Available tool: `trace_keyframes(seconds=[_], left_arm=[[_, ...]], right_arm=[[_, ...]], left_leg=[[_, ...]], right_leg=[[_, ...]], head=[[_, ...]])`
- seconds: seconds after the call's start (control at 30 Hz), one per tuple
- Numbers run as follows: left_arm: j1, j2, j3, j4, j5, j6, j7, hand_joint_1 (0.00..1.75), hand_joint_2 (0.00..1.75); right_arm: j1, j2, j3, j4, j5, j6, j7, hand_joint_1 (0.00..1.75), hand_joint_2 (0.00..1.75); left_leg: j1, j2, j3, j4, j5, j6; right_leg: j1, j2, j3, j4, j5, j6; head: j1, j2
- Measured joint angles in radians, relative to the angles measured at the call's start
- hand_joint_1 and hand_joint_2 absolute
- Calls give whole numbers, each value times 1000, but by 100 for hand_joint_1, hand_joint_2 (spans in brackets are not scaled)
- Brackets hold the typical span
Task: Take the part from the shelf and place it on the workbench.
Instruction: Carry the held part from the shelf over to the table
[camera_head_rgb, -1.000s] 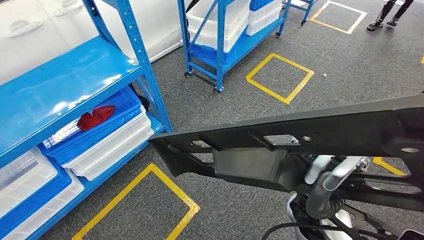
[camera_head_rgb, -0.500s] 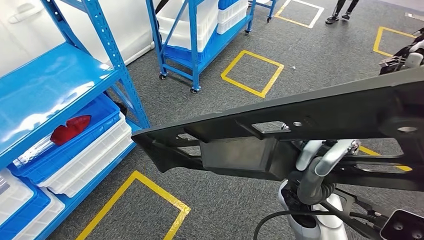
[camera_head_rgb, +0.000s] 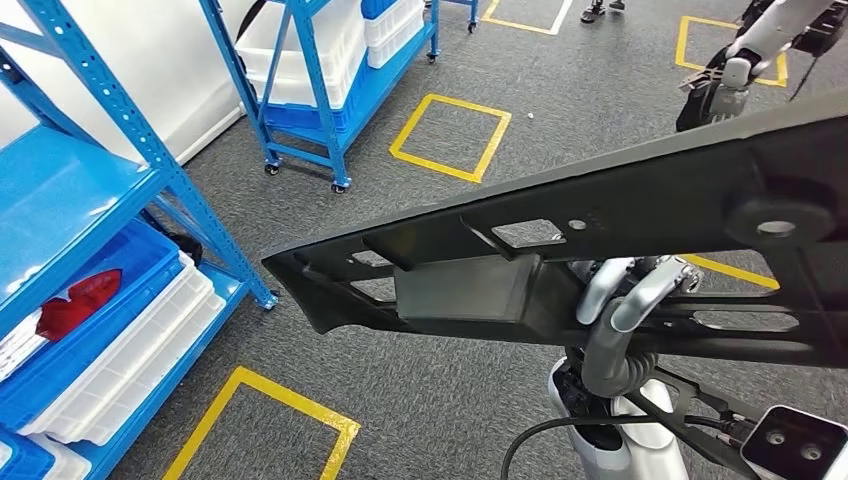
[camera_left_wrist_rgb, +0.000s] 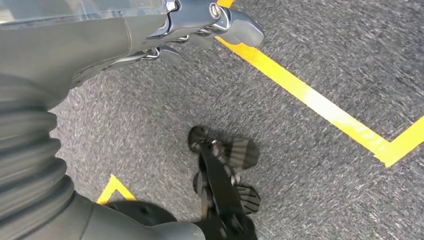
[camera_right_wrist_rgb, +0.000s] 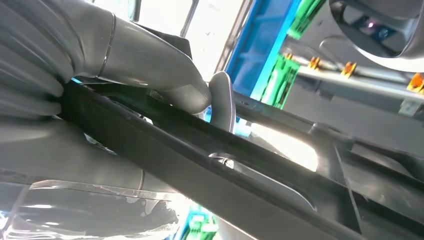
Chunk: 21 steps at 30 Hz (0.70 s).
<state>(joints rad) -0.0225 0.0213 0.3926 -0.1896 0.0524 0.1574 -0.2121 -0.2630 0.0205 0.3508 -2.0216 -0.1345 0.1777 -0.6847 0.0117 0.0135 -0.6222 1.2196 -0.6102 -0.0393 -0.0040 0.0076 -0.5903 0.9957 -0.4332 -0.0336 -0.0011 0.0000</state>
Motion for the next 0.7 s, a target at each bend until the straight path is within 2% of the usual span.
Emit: trace_keyframes(seconds=[0.03,0.07,0.1,0.13,0.2,0.23,0.27,0.33,0.37,0.4,0.43,0.47,0.5,0.53,0.57,0.6,0.63,0.7], left_arm=[[2,0,1,0,-1,-2,0,0,175],[4,0,2,0,-3,-6,-2,0,175],[5,-1,2,0,-5,-10,-4,0,175],[5,-1,2,0,-7,-14,-8,0,175],[4,-2,2,0,-11,-23,-18,0,175],[3,-2,2,0,-13,-27,-22,0,175],[1,-3,2,0,-15,-30,-25,0,175],[-5,-6,2,0,-19,-34,-23,0,175],[-7,-8,2,0,-20,-35,-20,0,175],[-8,-10,2,0,-22,-36,-16,0,175],[-8,-12,2,0,-24,-36,-11,0,175],[-8,-13,2,0,-26,-35,-6,0,175],[-7,-14,2,0,-29,-34,-2,0,175],[-6,-15,2,0,-32,-33,4,0,175],[-5,-17,2,0,-37,-31,11,0,175],[-6,-19,1,0,-42,-30,19,0,175],[-7,-21,0,0,-48,-28,27,0,175],[-10,-28,-3,0,-54,-25,40,0,175]], right_arm=[[7,-1,0,0,0,0,0,175,175],[14,-2,0,0,1,0,-1,175,175],[20,-3,0,0,2,0,-1,175,175],[25,-4,0,-1,3,0,-1,175,175],[32,-6,0,-4,7,-1,-1,175,175],[35,-7,0,-6,10,-1,-1,175,175],[37,-8,-1,-7,12,-2,-1,175,175],[40,-12,-1,-12,18,-3,0,175,175],[41,-15,-1,-16,22,-4,1,175,175],[42,-19,-1,-21,26,-6,2,175,175],[42,-22,-1,-25,31,-9,3,175,175],[43,-24,-1,-28,35,-13,4,175,175],[43,-26,-1,-29,40,-16,5,175,175],[44,-28,-1,-30,45,-20,7,175,175],[44,-29,-1,-30,49,-22,9,175,175],[44,-31,0,-30,54,-23,13,175,175],[44,-32,1,-30,58,-24,17,175,175],[41,-34,5,-31,64,-25,23,175,175]], left_leg=[[0,-4,-25,51,-13,-1],[0,-6,-35,69,-8,-1],[0,-8,-25,41,20,0],[1,-14,1,-22,60,2],[4,-52,61,-161,122,8],[5,-69,78,-202,134,11],[4,-80,84,-218,133,15],[2,-66,85,-224,135,25],[3,-56,87,-229,138,32],[4,-45,89,-234,142,39],[5,-33,90,-239,145,46],[2,-22,90,-240,146,50],[0,-10,90,-240,146,53],[-1,2,90,-240,145,54],[-2,14,90,-240,144,54],[-3,25,90,-239,143,54],[-3,35,90,-238,142,52],[-6,50,93,-234,136,46]], right_leg=[[1,12,0,0,0,0],[1,24,0,1,0,-1],[1,37,1,3,0,0],[1,49,2,5,0,1],[2,72,0,11,-2,7],[1,81,-4,14,-1,12],[0,90,-9,15,1,19],[-3,106,-16,14,6,33],[-3,99,-20,18,3,38],[-2,81,-28,33,-8,42],[0,55,-47,74,-33,47],[0,26,-76,134,-66,51],[-2,10,-110,205,-99,55],[-4,1,-142,272,-125,59],[-6,-1,-160,308,-132,61],[-8,-3,-158,307,-121,62],[-9,-6,-135,264,-94,61],[-5,-34,-55,116,-33,53]], head=[[0,0],[0,0],[-1,0],[-1,0],[0,0],[0,0],[0,0],[0,0],[0,0],[2,0],[3,0],[5,0],[6,0],[6,0],[6,0],[6,0],[6,0],[6,0]])
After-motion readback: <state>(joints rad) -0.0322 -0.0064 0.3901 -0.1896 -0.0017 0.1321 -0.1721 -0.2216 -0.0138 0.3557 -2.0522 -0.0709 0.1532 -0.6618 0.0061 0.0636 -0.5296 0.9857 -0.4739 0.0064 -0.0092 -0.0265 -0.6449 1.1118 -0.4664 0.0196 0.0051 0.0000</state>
